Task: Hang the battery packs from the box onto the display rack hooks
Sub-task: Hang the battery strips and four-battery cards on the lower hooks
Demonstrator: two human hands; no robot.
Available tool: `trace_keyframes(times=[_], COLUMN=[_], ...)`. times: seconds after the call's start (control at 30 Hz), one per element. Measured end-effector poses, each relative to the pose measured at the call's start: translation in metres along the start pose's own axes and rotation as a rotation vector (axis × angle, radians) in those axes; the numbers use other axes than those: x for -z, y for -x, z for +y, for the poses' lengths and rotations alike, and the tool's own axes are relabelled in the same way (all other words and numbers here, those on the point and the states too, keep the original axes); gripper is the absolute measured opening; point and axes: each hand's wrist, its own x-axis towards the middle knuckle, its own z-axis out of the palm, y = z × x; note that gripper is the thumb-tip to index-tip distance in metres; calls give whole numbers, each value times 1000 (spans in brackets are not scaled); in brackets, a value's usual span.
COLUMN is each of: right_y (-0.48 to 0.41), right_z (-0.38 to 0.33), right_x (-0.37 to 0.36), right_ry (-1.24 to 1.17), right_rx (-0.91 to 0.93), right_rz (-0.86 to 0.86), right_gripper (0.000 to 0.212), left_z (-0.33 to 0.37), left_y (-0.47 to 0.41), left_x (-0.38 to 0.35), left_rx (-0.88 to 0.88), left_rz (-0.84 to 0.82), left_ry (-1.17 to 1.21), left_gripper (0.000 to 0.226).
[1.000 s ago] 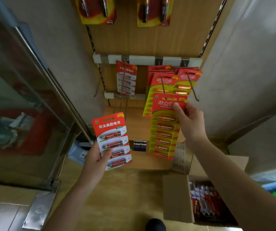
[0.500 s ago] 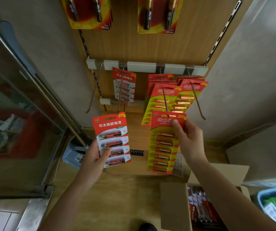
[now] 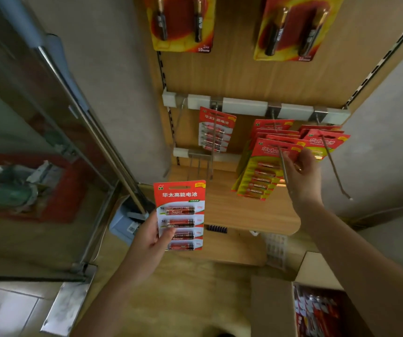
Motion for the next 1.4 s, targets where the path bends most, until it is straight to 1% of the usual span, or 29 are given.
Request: trace_keyframes(times=[0.07,0.1,0.13,0.17,0.2,0.23,0.27,0.3,0.37,0.43,0.47,0.53,0.57,0.6,0.67,0.73,0.83,0.9,1.0,1.1,1.17,1.2,1.27,1.4], right_y=[11,21,34,48,65,83,99,113,136,149,151,151,149,148,143,139,137,135,126,110,98,93,81,51], right_z=[3,5,8,12,18,20,20,20,9,-4,-11,-24,-30,-35,-41,-40,-32,-29,-26,-31,-33,-33,-34,-46], right_x=[-1,2,3,5,7,5,1,-5,-23,-47,-57,-75,-82,-89,-99,-105,-108,-110,-117,-130,-142,-148,-161,-181], right_ry=[-31,-61,-99,-145,-183,-197,-189,-178,-169,-129,-87,-26,-17,-16,-10,11,6,2,-6,-82,-163,-173,-172,-177], right_rx=[-23,-65,-119,-171,-211,-241,-255,-261,-259,-178,-126,-39,-14,10,63,79,27,11,13,-52,-110,-126,-141,-188], right_rz=[73,125,175,204,196,159,88,4,-174,-314,-357,-392,-387,-369,-291,-219,-216,-210,-199,-156,-73,-35,7,67], right_gripper=[37,42,41,36,29,26,28,29,22,14,15,33,38,36,19,5,6,8,9,10,10,10,14,17], left_z=[-1,-1,-1,-1,-1,-1,0,2,4,5,5,4,3,2,2,0,-3,-5,-7,-5,1,5,13,23], left_y=[0,0,-1,-3,-5,-6,-8,-10,-15,-19,-22,-27,-29,-31,-36,-39,-39,-42,-53,-65,-74,-79,-93,-133], left_x=[12,17,22,27,31,36,40,44,49,53,55,56,56,56,55,54,51,49,49,52,53,54,55,51], left_rx=[-2,-1,-1,-2,3,8,8,8,7,9,15,27,31,30,26,31,52,61,42,27,21,15,-7,-7], left_rz=[6,9,7,0,-10,-26,-41,-57,-80,-104,-119,-154,-164,-168,-183,-212,-258,-255,-177,-124,-117,-90,1,170], left_ry=[4,8,8,3,-3,-7,-11,-16,-26,-35,-39,-18,4,25,58,84,88,88,97,123,163,155,92,-28], left_gripper=[32,33,32,29,28,28,29,30,30,30,31,30,30,30,29,30,29,29,27,23,31,28,16,22])
